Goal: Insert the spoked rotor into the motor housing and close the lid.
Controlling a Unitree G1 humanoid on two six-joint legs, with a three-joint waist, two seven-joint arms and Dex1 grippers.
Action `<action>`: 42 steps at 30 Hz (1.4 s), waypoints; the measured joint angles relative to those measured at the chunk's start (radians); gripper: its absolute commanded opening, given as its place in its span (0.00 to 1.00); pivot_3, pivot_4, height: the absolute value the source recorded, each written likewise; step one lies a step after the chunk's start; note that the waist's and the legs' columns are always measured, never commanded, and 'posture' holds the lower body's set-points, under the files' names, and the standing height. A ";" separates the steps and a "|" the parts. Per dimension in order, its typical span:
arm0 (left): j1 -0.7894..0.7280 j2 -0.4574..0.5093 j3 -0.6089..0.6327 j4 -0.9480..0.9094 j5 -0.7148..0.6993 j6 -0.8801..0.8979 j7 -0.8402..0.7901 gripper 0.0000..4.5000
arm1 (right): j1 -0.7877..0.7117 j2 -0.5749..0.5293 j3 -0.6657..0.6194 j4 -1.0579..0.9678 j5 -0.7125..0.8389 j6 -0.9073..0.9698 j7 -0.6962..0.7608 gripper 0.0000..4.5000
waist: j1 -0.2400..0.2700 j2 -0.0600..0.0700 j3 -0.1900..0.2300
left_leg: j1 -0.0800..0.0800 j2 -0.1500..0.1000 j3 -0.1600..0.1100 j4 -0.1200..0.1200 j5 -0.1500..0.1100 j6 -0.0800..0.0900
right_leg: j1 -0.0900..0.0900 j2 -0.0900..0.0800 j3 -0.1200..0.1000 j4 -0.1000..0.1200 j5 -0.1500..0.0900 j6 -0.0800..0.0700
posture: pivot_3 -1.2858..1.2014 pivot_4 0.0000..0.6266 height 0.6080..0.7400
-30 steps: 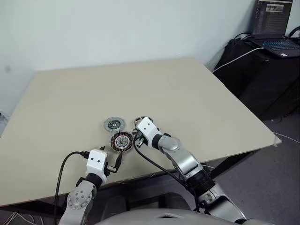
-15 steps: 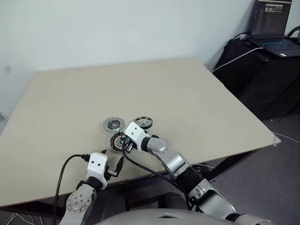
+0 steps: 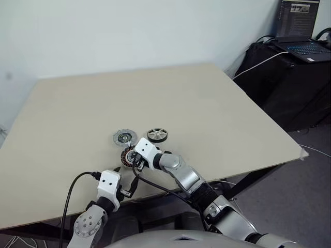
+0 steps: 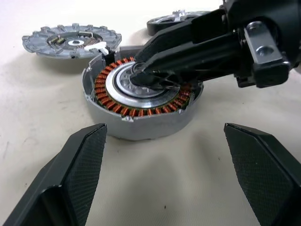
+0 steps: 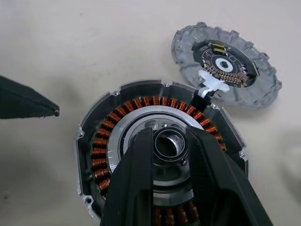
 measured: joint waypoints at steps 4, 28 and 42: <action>0.000 0.000 0.000 0.007 -0.002 -0.009 -0.001 0.94 | 0.000 0.006 0.000 0.002 0.000 0.000 0.008 0.37 | 0.000 0.000 0.000 | 0.000 0.000 0.000 0.000 0.000 0.000 | 0.000 0.000 0.000 0.000 0.000 0.000 | 0.52 0.00 1.00; -0.017 -0.002 0.011 0.156 -0.010 -0.126 -0.022 0.94 | 0.002 0.020 -0.041 -0.082 0.029 0.037 0.009 0.01 | 0.000 0.001 0.000 | 0.000 0.000 0.000 0.000 0.000 0.000 | 0.000 0.000 0.000 0.000 0.000 0.000 | 0.52 0.00 1.00; -0.016 -0.016 0.010 0.174 -0.009 -0.152 -0.011 0.94 | -0.052 0.037 -0.036 0.058 -0.002 0.036 -0.009 0.01 | 0.000 0.000 0.000 | 0.000 0.000 0.001 0.000 0.000 0.000 | 0.000 0.000 0.000 0.000 0.000 0.000 | 0.52 0.00 1.00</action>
